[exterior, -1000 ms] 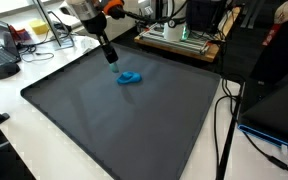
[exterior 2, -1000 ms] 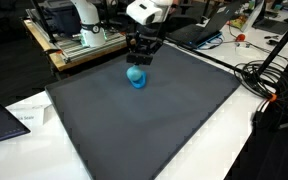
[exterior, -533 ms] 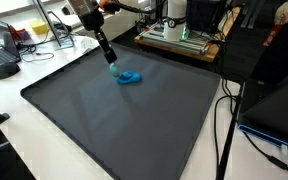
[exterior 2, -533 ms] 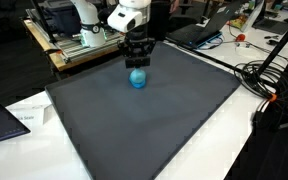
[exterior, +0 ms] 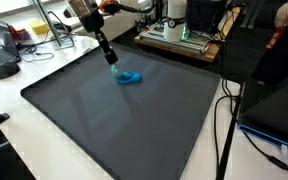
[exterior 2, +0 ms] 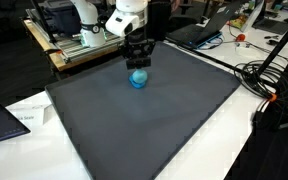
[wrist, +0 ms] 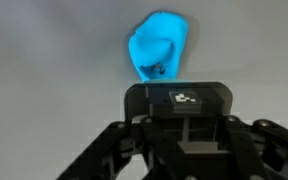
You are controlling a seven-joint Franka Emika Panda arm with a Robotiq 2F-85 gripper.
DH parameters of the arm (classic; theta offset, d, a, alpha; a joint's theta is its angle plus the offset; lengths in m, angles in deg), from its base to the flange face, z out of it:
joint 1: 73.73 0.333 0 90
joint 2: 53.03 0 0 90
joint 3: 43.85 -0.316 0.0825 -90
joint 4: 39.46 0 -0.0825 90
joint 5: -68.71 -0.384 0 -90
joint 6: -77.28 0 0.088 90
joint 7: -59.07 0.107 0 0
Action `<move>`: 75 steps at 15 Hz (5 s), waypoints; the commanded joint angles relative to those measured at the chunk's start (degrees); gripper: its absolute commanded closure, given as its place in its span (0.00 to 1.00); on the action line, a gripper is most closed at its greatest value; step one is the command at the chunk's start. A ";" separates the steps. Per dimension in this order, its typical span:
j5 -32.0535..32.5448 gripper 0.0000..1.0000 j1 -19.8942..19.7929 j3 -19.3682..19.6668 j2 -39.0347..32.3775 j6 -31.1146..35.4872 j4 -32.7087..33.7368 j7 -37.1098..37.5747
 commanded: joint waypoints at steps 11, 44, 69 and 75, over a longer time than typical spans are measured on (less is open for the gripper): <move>-12.58 0.78 -5.05 0.23 -1.27 1.21 0.30 -10.71; -44.63 0.78 -21.02 2.13 -18.95 -18.43 9.51 -47.35; -1.94 0.78 2.11 -0.19 21.06 21.31 -25.42 -11.78; -1.54 0.78 3.73 -3.24 27.44 33.12 -35.90 -10.97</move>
